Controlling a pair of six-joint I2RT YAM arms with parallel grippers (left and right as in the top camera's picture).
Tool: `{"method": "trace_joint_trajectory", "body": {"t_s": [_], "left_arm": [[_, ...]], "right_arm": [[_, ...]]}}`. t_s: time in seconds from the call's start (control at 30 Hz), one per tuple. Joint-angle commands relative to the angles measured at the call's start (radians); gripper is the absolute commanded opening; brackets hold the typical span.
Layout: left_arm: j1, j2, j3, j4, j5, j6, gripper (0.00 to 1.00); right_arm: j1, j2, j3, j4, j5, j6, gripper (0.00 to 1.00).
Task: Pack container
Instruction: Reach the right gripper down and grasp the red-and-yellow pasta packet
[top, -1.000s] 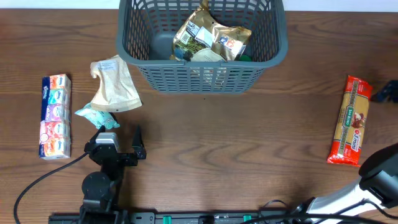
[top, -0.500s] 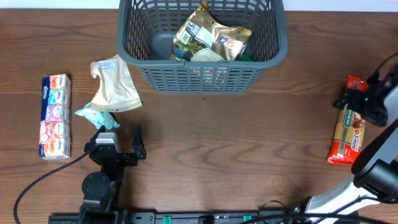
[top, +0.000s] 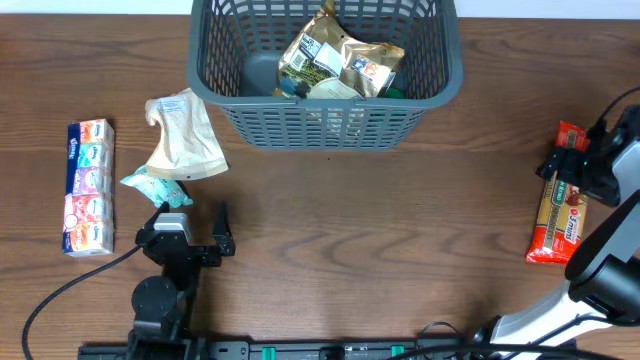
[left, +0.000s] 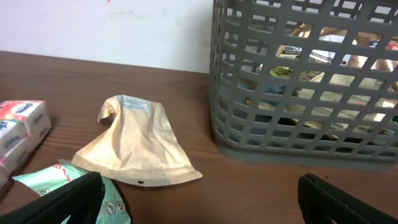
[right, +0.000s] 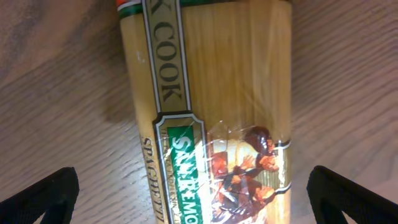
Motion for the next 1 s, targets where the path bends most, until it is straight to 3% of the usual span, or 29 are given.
{"method": "trace_joint_trajectory", "body": {"t_s": [0.0,0.8,0.97], "left_arm": [[-0.003,0.004,-0.023,-0.034,-0.008,-0.01,0.98],[-0.003,0.004,-0.023,-0.034,-0.008,-0.01,0.99],[-0.003,0.004,-0.023,-0.034,-0.008,-0.01,0.98]], "right_arm": [[-0.013,-0.003,-0.003,0.003,0.016,-0.003,0.99],[-0.025,0.104,-0.007,0.038,0.001,-0.005,0.99],[-0.025,0.124,-0.007,0.038,-0.049,-0.011,0.83]]}}
